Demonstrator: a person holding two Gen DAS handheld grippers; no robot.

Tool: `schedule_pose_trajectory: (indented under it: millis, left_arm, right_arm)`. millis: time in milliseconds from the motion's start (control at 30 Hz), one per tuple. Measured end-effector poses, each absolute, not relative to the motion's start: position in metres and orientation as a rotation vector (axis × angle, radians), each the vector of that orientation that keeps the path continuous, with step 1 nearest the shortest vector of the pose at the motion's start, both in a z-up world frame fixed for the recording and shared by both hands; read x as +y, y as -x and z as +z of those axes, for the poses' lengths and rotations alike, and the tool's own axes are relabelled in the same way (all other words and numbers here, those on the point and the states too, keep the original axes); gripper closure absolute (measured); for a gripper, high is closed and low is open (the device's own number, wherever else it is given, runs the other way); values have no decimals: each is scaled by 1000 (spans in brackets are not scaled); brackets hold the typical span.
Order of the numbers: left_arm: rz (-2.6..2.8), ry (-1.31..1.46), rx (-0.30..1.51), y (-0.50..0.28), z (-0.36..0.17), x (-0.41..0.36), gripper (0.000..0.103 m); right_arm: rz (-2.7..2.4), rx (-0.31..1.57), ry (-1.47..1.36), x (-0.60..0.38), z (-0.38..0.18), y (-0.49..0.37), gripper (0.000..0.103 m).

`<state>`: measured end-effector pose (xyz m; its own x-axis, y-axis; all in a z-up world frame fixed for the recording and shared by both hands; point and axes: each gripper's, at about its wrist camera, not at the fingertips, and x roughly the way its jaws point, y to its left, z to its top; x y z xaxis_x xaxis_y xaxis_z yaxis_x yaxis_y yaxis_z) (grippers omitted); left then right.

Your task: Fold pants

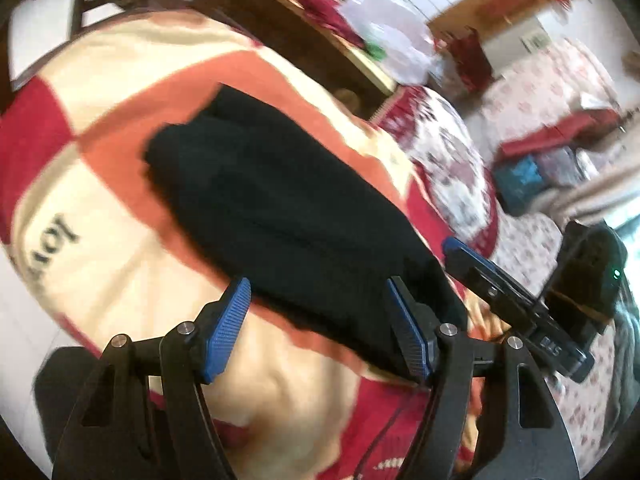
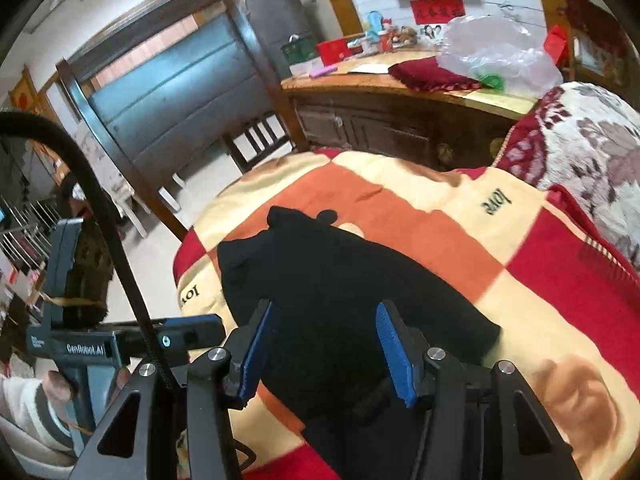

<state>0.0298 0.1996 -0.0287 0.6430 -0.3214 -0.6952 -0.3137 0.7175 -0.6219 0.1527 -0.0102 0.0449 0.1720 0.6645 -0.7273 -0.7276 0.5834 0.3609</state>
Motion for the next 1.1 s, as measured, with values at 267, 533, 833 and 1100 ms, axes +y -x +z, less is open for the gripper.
schedule_pose_trajectory:
  millis: [267, 533, 833, 1100]
  left_arm:
    - [96, 763, 903, -26, -37, 220, 35]
    - [115, 742, 900, -23, -37, 226, 35]
    - [82, 824, 911, -20, -46, 238, 35]
    - [66, 913, 924, -17, -56, 248, 35]
  right_arm:
    - [974, 1004, 46, 18, 40, -156, 52]
    - [954, 1031, 29, 34, 36, -153, 52]
    - [972, 1036, 82, 57, 37, -149, 52]
    - [949, 1047, 48, 63, 34, -159, 52]
